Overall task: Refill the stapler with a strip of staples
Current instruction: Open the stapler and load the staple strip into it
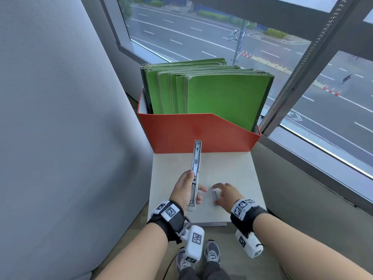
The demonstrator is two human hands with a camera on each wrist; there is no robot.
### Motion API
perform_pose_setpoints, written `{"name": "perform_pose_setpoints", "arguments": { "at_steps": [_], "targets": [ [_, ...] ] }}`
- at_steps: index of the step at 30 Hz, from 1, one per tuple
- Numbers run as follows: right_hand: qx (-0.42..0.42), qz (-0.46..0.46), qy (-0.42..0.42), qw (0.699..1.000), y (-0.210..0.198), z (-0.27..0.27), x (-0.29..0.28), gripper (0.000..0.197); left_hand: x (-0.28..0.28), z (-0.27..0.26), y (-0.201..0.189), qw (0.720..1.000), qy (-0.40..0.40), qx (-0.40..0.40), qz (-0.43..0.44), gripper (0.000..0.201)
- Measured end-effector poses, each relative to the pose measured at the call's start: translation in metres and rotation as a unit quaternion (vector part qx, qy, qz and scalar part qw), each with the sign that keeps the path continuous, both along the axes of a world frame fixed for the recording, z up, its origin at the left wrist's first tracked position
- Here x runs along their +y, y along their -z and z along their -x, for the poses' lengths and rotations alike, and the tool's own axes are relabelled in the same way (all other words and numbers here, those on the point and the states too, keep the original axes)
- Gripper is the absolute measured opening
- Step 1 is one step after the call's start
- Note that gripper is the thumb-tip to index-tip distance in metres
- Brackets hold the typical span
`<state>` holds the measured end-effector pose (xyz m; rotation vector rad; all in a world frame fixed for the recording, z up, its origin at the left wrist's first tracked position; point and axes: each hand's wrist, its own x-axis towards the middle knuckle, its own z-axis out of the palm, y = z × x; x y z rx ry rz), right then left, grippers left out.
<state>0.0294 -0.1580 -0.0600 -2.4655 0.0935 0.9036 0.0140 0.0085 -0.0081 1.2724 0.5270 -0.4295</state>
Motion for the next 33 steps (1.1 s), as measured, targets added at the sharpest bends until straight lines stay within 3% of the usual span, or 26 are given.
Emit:
{"name": "perform_pose_setpoints", "arguments": {
  "at_steps": [5,10,13,16,19,22,33],
  "targets": [
    [-0.032,-0.022,0.017,0.999,0.011,0.001,0.001,0.036,0.001,-0.001,0.003,1.0,0.005,0.014,0.027,0.027],
    [-0.076,-0.097,0.118,0.985,-0.01,-0.01,-0.008,0.019,0.001,-0.004,0.002,0.999,-0.01,0.022,0.047,0.024],
    [-0.113,-0.274,0.197,0.935,-0.05,-0.023,-0.008,0.018,-0.001,-0.007,0.003,0.999,-0.01,0.023,0.038,0.023],
    [-0.09,-0.429,0.182,0.88,-0.087,-0.028,0.002,0.024,-0.006,-0.008,0.003,0.998,-0.014,0.026,0.047,0.02],
    [-0.099,-0.402,0.112,0.903,-0.098,-0.023,0.016,0.025,-0.011,-0.008,0.003,0.998,-0.01,0.021,0.052,0.02],
    [-0.115,-0.344,0.093,0.927,-0.093,-0.02,0.021,0.024,-0.013,-0.009,0.001,0.998,-0.005,0.015,0.055,0.018],
    [-0.146,-0.3,0.073,0.94,-0.088,-0.02,0.02,0.019,-0.014,-0.009,0.003,0.998,-0.002,0.016,0.063,0.023]
  ]
}}
